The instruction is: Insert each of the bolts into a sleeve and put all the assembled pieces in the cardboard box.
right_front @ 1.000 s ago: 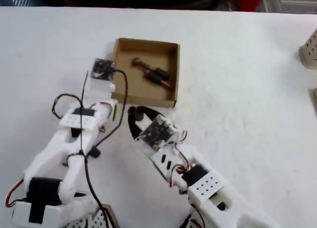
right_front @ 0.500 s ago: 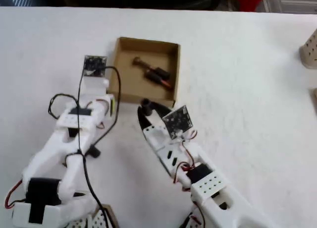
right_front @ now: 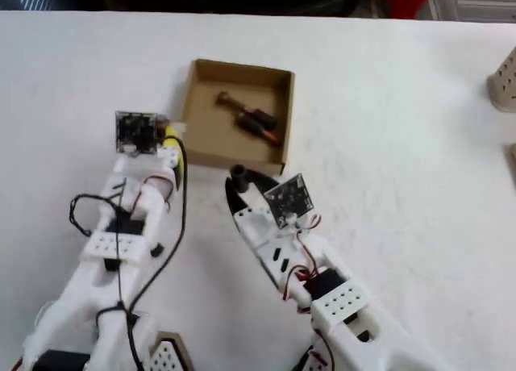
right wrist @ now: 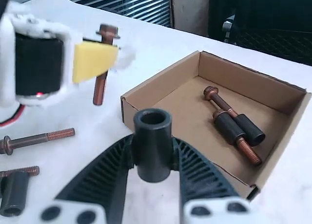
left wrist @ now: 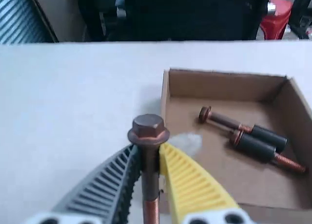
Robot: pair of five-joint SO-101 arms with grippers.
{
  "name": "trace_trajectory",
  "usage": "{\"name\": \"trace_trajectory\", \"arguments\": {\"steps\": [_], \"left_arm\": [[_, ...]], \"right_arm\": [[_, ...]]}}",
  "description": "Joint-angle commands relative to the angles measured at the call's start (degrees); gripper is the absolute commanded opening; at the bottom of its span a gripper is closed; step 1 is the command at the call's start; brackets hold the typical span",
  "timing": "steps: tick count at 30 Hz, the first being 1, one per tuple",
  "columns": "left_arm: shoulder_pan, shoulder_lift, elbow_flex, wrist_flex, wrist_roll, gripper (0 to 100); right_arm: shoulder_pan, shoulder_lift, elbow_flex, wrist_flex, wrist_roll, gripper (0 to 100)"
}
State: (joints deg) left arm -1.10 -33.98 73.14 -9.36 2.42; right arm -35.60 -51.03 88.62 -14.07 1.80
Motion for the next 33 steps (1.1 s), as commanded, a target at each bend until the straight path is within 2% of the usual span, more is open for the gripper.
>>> {"name": "trace_trajectory", "arguments": {"steps": [1, 6, 11, 17, 21, 25, 33], "left_arm": [[1.4, -7.2, 0.1, -2.1, 0.7, 2], [1.5, -16.4, 0.6, 2.1, 0.7, 2], [7.8, -28.5, 1.7, 10.6, 0.8, 2], [17.1, -45.8, 1.8, 26.2, 1.1, 2], [20.5, -54.4, 1.9, 32.2, 8.3, 2], [23.3, -55.4, 3.6, 32.4, 13.8, 2], [23.6, -55.3, 9.1, 26.5, 14.2, 2]], "right_arm": [[-0.3, -0.7, -0.3, -1.5, -0.4, 1.8], [-0.1, -0.7, 1.2, -3.1, -0.3, 1.8], [-0.2, -0.7, 1.6, -3.5, -0.3, 1.8], [-0.2, -0.7, 1.7, -3.5, -0.3, 1.8], [-0.2, -0.7, 1.7, -3.5, -0.3, 1.8], [-0.2, -0.7, 1.7, -3.5, -0.3, 1.8], [-0.2, -0.7, 1.7, -3.5, -0.3, 1.8]]}}
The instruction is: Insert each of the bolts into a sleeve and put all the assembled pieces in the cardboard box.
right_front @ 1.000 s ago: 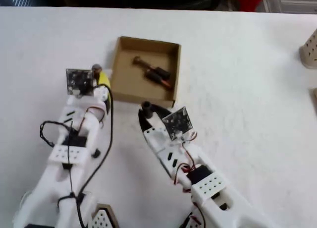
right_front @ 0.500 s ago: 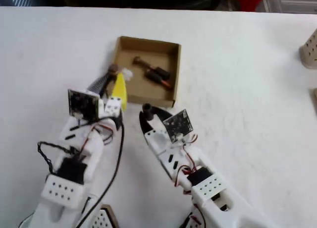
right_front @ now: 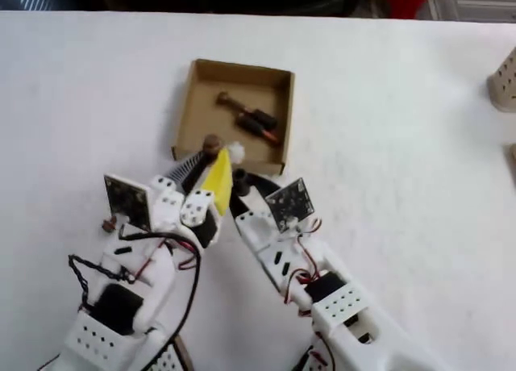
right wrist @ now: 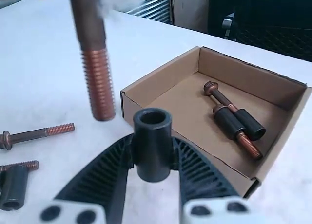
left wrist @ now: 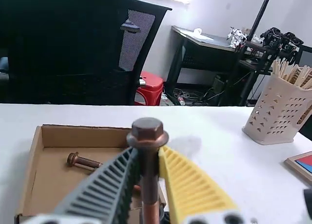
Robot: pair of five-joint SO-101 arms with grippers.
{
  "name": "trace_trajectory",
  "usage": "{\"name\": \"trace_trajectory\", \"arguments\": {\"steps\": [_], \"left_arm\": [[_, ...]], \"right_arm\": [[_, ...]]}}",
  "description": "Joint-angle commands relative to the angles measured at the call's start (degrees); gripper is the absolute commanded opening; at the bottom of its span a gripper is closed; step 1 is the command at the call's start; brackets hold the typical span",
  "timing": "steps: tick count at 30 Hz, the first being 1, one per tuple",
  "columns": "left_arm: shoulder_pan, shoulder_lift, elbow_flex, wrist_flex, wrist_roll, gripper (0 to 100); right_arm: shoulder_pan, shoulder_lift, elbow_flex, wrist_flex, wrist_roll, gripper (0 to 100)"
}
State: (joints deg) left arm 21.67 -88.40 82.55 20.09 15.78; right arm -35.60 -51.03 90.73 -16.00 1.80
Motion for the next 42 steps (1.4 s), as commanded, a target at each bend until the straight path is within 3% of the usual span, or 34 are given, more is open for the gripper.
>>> {"name": "trace_trajectory", "arguments": {"steps": [1, 16, 25, 31, 42], "left_arm": [[0.8, -0.8, 0.1, -3.4, 0.8, 2], [0.8, -0.1, -0.3, -9.1, 0.8, 2], [0.8, 22.0, -14.9, -10.7, 1.1, 2], [1.6, 22.2, -8.9, -16.8, 1.1, 2], [2.0, 22.2, -5.5, -17.1, 0.9, 2]], "right_arm": [[-0.2, -0.7, -0.4, -1.5, -0.3, 1.8], [-0.2, -0.7, -0.4, -1.5, -0.3, 1.8], [-0.1, -0.7, -0.4, -1.5, -0.3, 1.8], [0.0, -0.7, -0.4, -1.5, -0.3, 1.8], [0.0, -0.7, -0.4, -1.5, -0.3, 1.8]]}}
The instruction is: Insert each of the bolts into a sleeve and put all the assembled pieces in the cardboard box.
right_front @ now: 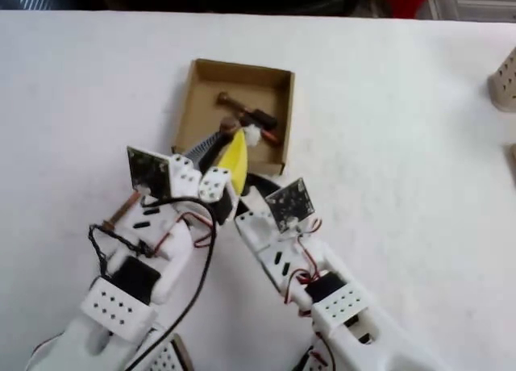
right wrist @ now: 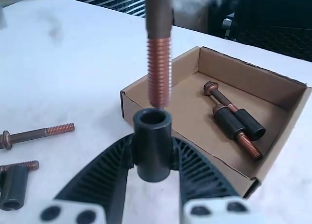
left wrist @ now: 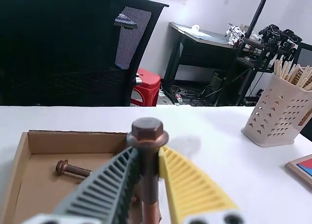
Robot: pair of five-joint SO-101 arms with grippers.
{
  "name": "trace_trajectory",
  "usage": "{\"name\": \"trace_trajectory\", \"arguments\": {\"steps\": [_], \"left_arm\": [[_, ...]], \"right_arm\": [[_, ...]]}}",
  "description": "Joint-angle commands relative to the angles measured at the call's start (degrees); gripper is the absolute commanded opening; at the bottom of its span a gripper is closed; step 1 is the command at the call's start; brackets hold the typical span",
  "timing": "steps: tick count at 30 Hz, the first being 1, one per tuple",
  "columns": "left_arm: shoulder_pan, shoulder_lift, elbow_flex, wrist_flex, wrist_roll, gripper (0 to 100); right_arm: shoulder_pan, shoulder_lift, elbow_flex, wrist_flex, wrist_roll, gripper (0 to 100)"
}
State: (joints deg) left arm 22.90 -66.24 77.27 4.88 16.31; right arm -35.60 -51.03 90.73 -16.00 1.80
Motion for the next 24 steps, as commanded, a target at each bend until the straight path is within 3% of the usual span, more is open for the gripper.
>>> {"name": "trace_trajectory", "arguments": {"steps": [1, 24], "left_arm": [[0.7, 0.0, 0.0, -1.9, 0.4, 2], [0.7, 0.0, 1.1, 1.9, 0.3, 2]], "right_arm": [[0.0, -0.7, -0.4, -1.5, -0.3, 1.8], [0.0, -0.7, -0.4, -1.5, -0.2, 1.8]]}}
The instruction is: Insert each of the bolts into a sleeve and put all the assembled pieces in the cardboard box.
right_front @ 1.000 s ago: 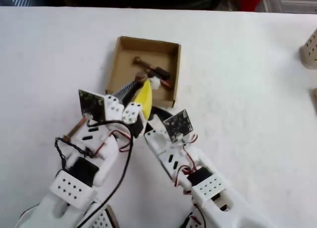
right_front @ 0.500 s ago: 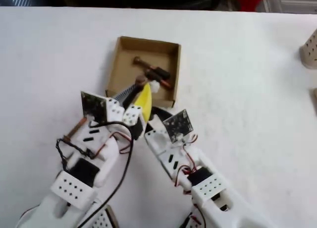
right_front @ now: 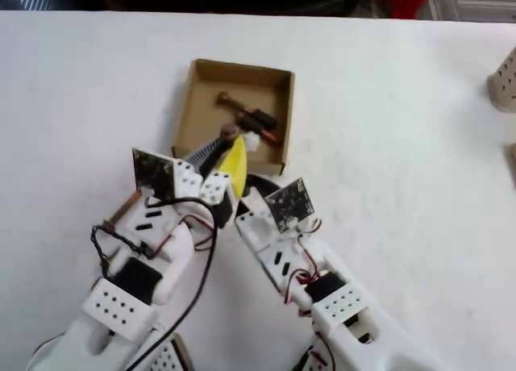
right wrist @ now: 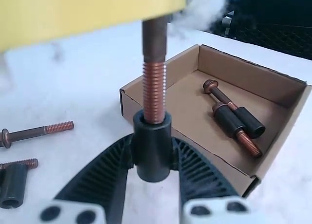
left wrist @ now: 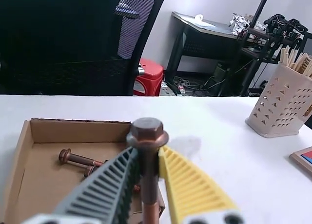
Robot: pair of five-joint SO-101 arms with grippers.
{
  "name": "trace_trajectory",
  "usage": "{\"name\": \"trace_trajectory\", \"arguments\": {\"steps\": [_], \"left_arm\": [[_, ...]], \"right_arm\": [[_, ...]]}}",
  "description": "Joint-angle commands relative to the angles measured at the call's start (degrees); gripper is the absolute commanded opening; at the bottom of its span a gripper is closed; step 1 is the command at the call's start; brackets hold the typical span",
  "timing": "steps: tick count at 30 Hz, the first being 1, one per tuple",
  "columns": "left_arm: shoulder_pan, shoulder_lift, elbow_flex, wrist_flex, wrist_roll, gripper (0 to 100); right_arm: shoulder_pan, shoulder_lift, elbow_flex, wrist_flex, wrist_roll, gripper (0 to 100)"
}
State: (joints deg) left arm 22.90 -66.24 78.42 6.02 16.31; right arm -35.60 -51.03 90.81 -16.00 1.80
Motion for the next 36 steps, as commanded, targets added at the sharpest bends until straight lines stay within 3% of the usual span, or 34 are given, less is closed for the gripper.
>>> {"name": "trace_trajectory", "arguments": {"steps": [1, 17, 20, 27, 32, 36], "left_arm": [[0.7, 0.0, 0.1, 1.1, 0.3, 2], [0.6, 0.0, 0.7, 1.1, 0.3, 2], [0.6, 0.0, 0.8, 1.8, 0.3, 8], [0.8, 0.0, 0.8, 9.5, 0.4, 29], [0.5, 0.0, 0.8, 15.0, 0.2, 29], [0.8, 0.0, 0.7, 21.3, -4.5, 30]], "right_arm": [[0.0, -0.7, -0.5, -1.5, -0.2, 1.8], [0.0, -0.7, -0.5, -1.4, -0.2, 1.8], [0.0, -0.7, -0.5, -1.4, -0.2, 1.8], [0.8, -0.7, -0.5, -1.4, 1.8, 1.8], [0.9, -0.7, -0.5, -1.4, 1.9, 1.8], [0.9, -0.7, -0.5, -1.4, 1.9, 1.8]]}}
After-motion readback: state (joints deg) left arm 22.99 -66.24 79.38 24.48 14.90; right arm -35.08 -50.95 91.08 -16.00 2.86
